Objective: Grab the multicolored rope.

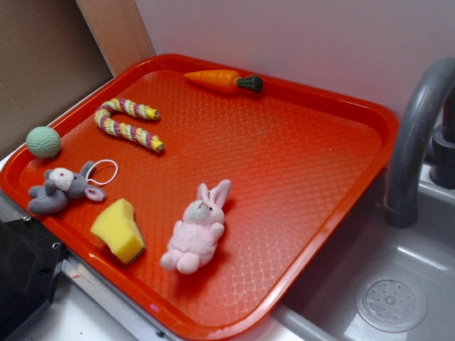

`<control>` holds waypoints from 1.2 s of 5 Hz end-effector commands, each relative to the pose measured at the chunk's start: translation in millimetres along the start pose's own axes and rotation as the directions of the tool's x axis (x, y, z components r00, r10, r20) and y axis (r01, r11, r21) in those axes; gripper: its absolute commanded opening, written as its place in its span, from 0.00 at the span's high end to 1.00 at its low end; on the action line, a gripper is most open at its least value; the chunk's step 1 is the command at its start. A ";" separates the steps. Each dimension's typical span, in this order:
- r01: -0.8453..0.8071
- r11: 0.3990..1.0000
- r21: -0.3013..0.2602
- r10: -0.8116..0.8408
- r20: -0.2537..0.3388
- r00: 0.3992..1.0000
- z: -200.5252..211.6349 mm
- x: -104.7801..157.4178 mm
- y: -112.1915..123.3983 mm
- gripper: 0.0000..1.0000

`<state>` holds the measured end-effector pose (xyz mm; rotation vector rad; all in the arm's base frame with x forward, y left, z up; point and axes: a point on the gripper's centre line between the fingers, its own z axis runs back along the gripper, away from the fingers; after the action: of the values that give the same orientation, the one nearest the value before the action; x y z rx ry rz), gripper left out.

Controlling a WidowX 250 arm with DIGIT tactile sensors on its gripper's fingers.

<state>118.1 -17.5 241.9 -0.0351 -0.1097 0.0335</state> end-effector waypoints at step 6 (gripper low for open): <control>-0.860 0.497 0.111 0.791 0.348 0.503 -114.2 76.7 80.5 0.00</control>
<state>210.1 54.6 122.5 0.2198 -0.3116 1.0590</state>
